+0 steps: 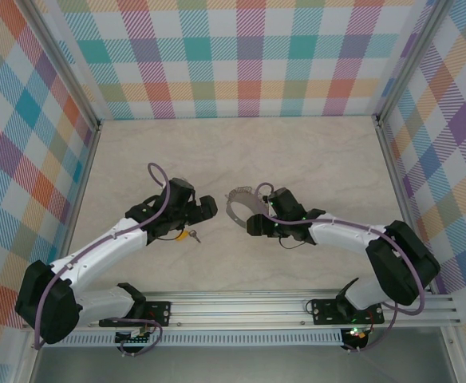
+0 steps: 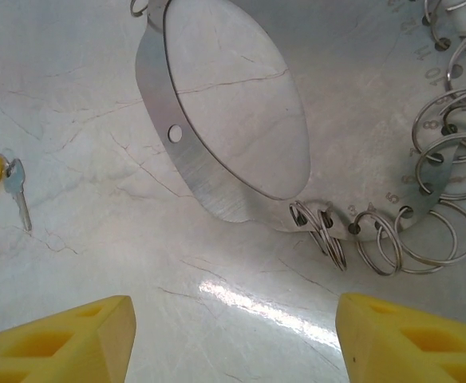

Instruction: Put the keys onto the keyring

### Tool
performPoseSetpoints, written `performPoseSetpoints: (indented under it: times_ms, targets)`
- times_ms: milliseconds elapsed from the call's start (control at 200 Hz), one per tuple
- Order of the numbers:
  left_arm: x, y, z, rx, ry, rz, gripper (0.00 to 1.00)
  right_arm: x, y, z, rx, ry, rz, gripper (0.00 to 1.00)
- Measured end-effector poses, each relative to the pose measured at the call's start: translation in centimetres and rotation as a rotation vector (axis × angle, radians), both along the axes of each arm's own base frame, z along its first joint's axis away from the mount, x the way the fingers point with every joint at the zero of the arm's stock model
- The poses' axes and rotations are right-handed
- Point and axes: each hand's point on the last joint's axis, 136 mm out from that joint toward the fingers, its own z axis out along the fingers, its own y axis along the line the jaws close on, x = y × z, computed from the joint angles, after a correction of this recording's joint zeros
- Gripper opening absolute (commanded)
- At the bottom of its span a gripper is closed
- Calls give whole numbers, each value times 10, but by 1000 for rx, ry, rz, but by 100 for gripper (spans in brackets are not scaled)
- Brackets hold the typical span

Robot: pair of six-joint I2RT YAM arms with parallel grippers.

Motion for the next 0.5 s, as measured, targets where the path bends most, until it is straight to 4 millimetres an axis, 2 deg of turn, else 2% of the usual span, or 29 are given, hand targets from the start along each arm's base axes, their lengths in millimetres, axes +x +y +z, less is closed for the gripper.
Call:
performPoseSetpoints:
  times_ms: [205,505]
  targets:
    - [0,-1,-1,5,3,-6,100,-2,3,-2,18,21,2,65]
    - [1,-2,-2,9,4,-9,100,-4,3,-24,-16,66,1,64]
